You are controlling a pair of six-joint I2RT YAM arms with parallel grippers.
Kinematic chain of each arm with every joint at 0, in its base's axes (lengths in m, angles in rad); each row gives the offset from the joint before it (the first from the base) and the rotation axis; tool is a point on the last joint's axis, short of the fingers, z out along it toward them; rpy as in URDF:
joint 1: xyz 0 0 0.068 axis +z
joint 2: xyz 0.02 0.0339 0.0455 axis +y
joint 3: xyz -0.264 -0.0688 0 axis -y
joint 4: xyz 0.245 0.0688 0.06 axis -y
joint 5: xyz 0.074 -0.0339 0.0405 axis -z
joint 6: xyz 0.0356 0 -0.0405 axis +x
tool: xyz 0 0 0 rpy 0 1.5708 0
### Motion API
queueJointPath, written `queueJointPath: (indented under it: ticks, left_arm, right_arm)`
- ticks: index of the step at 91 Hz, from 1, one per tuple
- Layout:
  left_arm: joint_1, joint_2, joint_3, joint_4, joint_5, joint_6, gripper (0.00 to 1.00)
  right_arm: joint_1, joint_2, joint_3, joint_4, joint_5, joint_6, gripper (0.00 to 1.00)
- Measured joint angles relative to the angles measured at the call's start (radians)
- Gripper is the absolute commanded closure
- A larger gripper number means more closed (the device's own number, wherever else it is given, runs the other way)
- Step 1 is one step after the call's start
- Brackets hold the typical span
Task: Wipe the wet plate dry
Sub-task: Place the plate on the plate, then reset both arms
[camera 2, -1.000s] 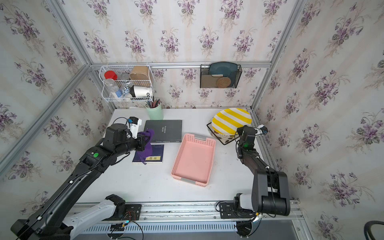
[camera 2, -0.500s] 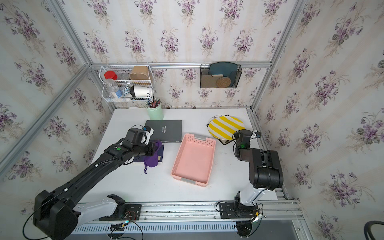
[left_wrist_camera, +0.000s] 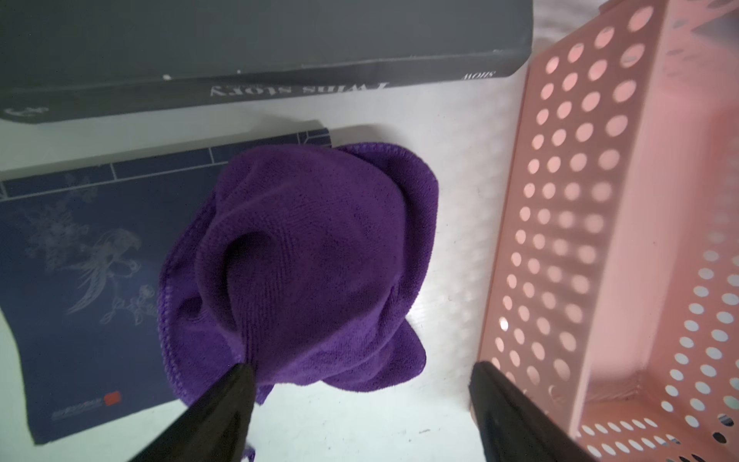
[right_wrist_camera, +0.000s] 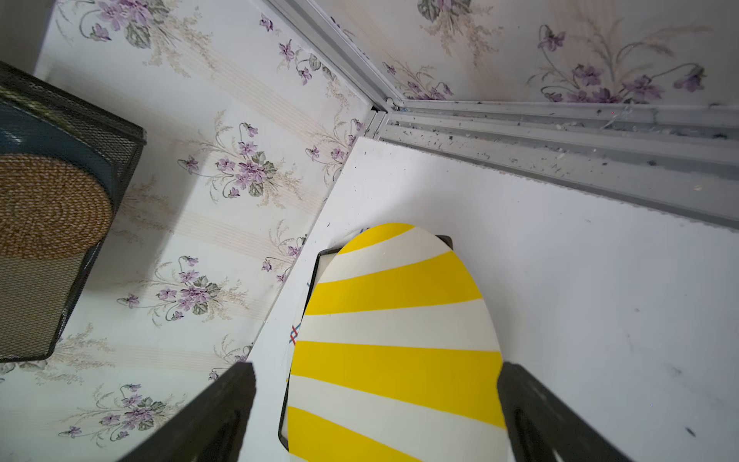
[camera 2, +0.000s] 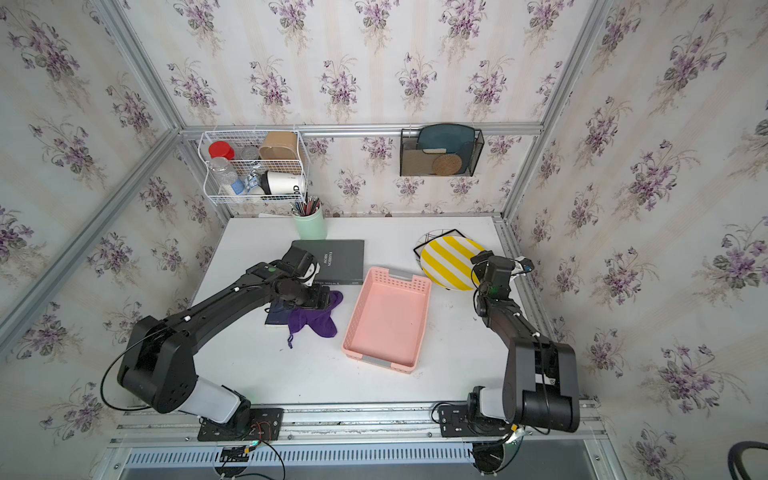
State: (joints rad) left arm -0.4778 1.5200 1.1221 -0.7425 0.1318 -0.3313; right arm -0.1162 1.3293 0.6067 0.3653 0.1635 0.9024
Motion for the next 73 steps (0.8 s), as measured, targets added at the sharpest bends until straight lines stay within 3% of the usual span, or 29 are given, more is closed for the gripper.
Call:
queueJointPath:
  ticks: [22,29,39,54,64,73]
  left_arm:
    - [0.000,-0.192,0.050,-0.030,0.027,0.007,0.12]
    - [0.005,-0.222,0.053,-0.021,0.021,0.009,0.17]
    - [0.013,-0.264,0.049,-0.007,-0.056,0.014,0.19]
    - [0.035,-0.543,-0.354,0.286,-0.278,0.054,0.19]
    - [0.058,-0.590,-0.575,0.487,-0.443,0.122,0.21]
    - [0.080,-0.578,-0.669,0.694,-0.558,0.185,0.21]
  right_arm:
    - [0.000,-0.121,0.000,-0.085,-0.024,-0.101,0.00]
    - [0.000,-0.132,0.001,-0.104,-0.031,-0.140,0.00]
    - [0.000,-0.146,-0.004,-0.134,-0.049,-0.184,0.01]
    - [0.002,-0.206,-0.111,-0.116,-0.047,-0.274,0.03]
    - [0.027,-0.217,-0.188,-0.095,-0.018,-0.343,0.03]
    - [0.099,-0.229,-0.250,-0.041,0.028,-0.421,0.03]
